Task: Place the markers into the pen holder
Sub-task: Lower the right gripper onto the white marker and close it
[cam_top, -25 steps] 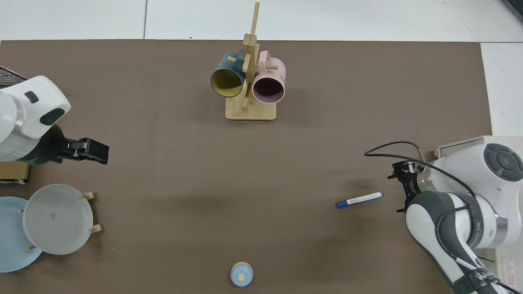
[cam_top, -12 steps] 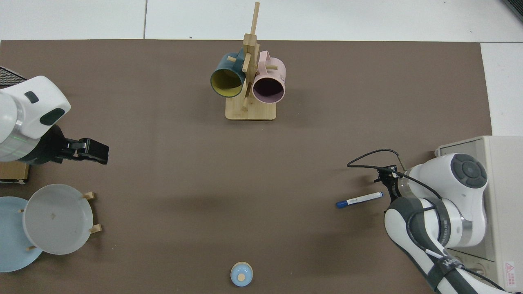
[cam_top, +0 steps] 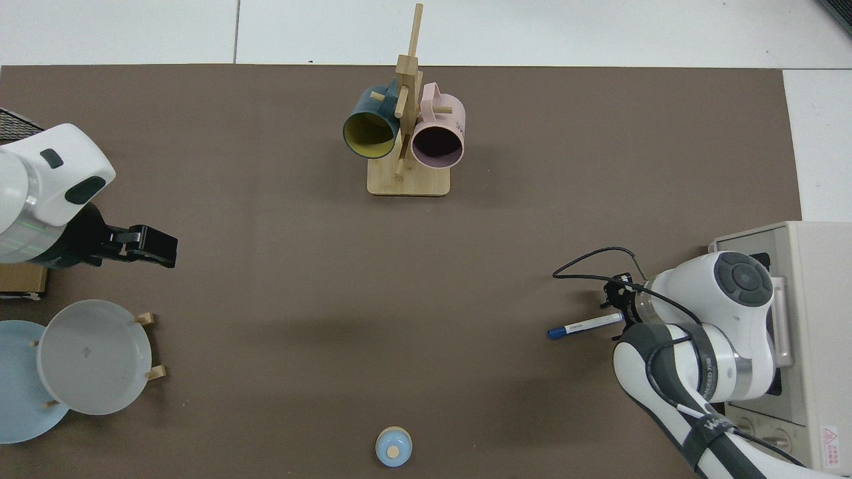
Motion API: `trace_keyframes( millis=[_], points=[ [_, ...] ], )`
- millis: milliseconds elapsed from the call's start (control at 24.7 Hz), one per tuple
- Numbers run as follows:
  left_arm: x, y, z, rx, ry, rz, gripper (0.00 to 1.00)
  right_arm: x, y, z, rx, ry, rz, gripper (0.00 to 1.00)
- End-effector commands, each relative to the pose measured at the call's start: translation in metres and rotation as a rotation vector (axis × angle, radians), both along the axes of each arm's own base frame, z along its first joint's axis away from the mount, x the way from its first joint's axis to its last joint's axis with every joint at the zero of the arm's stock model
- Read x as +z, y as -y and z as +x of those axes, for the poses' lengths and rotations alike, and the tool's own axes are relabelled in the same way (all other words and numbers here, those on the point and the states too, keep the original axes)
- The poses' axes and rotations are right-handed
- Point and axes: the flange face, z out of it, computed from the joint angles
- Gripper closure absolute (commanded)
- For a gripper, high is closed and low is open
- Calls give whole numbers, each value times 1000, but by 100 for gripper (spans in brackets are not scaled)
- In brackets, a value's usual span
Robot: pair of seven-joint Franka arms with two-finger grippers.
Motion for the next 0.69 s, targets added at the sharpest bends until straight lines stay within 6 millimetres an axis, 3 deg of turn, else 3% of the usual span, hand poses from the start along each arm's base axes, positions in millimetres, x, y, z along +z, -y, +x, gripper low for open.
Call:
trace_keyframes(
  millis=[0,81,404,526,647],
  points=[
    [0,-3,-8,1,-3,-11,0,-2,-3,-5,32,-24,21,75],
    [0,-3,-8,1,-3,-11,0,-2,-3,-5,34,-24,21,100],
    [0,-3,-8,1,-3,-11,0,13,0,0,115,-19,69,100],
    [0,-3,-8,1,-3,-11,0,39,-3,7,185,-25,134,100],
    [0,-3,-8,1,-3,-11,0,76,-10,17,147,-34,205,100]
  ],
)
